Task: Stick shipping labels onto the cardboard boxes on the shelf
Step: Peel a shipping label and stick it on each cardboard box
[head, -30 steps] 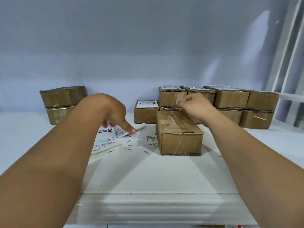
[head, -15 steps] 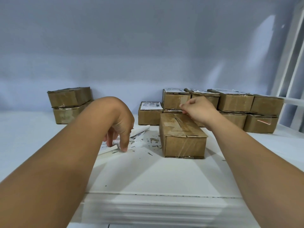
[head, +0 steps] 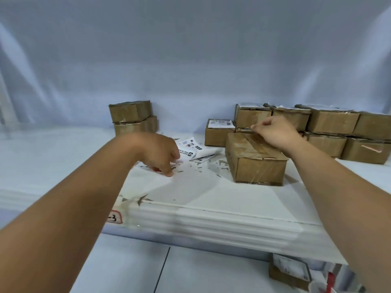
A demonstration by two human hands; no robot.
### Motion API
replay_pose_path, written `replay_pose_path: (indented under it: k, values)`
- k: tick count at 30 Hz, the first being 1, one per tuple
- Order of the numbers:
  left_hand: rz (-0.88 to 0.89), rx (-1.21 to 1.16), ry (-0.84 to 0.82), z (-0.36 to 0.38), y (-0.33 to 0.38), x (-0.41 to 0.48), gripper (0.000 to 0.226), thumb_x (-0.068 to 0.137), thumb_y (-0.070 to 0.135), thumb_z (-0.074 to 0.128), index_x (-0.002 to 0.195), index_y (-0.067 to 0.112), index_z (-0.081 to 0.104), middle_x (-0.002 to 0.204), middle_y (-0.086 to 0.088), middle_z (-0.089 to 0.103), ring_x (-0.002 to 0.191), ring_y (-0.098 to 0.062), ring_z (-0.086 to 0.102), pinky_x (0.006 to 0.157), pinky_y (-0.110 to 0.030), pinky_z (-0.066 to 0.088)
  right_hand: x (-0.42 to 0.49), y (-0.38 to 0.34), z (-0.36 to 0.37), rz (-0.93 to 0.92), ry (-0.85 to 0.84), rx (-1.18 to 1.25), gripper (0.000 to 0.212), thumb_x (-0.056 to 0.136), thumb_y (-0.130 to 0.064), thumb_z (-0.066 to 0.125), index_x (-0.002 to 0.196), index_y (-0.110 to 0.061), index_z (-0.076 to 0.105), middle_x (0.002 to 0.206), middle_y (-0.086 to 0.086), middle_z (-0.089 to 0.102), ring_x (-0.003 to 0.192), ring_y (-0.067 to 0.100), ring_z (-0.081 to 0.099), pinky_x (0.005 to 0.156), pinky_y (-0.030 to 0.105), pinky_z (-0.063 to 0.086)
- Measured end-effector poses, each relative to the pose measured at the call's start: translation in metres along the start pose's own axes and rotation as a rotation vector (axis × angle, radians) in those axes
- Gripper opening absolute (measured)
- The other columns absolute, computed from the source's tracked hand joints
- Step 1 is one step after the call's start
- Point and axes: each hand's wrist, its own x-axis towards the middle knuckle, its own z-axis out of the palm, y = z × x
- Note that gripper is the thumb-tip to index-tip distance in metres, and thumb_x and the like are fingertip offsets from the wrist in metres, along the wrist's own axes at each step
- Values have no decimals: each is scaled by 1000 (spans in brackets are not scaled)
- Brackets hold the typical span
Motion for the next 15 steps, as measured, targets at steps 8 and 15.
replay_pose_path:
  k: [8,15]
  values:
    - [40,109,313,36,-9,-14,52,86,-1,41,133,22,47,132,-1,52,116,-19,51,83,-20,37,1,0,2,-27,-22,0,18,91,-28,60,94,-16,73,106,2,68,105,20,58,86,28,42]
    - [-95,360,597,35,-3,-18,42,87,-9,36,123,8,50,73,-6,43,71,-27,51,63,-32,42,-1,-2,2,-42,-44,10,18,93,-28,58,95,-15,71,96,-3,61,94,13,51,77,23,34]
